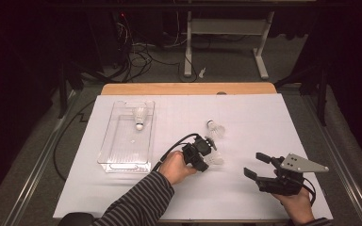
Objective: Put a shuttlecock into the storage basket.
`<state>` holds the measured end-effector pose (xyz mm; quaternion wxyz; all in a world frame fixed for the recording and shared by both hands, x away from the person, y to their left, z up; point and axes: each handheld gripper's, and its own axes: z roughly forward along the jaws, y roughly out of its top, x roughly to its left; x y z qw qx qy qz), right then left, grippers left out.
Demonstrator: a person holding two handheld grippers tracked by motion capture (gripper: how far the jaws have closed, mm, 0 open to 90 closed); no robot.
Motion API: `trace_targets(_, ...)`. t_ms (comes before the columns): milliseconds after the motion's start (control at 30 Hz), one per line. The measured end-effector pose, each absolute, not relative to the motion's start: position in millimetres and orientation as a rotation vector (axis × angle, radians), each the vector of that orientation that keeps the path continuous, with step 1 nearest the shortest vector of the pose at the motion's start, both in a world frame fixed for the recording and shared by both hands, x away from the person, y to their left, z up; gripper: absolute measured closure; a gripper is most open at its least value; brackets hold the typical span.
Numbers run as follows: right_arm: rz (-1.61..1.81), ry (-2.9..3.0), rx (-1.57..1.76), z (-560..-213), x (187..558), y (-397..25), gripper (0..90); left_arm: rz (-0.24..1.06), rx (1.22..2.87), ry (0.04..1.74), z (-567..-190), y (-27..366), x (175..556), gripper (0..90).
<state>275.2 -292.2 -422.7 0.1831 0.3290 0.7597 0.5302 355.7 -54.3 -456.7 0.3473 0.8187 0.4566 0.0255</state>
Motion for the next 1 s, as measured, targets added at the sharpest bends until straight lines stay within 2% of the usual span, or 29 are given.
trace_targets(1000, 1.492, 2.143, 0.930, -422.9, 275.3, -292.7, 26.5, 0.034, 2.004, 1.181, -433.6, -39.8, 354.8, 65.0)
